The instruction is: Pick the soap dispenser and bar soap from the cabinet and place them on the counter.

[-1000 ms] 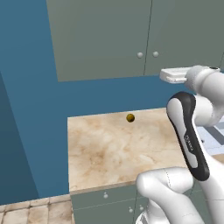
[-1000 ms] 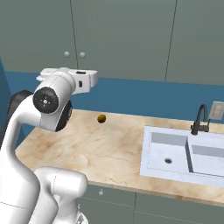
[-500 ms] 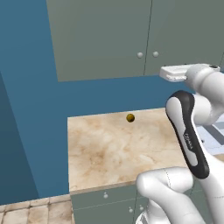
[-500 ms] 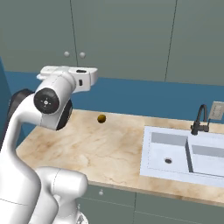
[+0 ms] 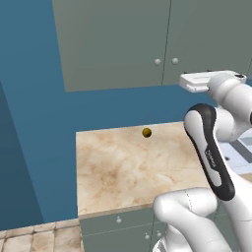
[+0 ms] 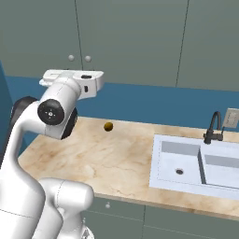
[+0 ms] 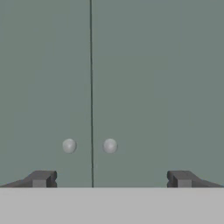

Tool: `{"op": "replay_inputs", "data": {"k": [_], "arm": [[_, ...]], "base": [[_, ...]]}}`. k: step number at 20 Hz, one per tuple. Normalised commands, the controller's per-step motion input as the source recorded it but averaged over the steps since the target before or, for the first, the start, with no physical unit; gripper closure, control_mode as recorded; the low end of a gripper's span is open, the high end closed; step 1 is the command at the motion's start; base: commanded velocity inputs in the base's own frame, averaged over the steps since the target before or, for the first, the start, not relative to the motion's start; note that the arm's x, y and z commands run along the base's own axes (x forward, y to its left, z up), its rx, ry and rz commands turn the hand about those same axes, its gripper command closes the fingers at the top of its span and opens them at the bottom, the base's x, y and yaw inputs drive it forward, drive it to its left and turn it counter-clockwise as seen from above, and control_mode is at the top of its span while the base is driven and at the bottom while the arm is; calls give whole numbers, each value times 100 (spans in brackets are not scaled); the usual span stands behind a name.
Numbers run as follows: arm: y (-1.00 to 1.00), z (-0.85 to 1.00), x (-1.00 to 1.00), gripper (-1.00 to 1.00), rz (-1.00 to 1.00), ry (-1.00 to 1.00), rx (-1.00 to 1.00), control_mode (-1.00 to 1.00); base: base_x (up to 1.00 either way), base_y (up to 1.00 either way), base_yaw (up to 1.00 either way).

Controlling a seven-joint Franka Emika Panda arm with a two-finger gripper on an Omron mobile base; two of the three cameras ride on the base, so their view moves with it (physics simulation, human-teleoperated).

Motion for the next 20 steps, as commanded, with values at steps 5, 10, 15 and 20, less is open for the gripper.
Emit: {"op": "replay_inputs", "data": {"k": [5, 10, 15, 20], "arm": [[4, 0, 7, -100, 0, -5, 0, -100], [2, 0, 12, -100, 0, -3, 0, -100], [1, 0, 17, -100, 0, 0, 0, -100], [0, 0, 27, -100, 0, 0, 0, -100]], "base": [[0, 0, 0], [0, 0, 0], [0, 0, 0], [0, 0, 0]]}}
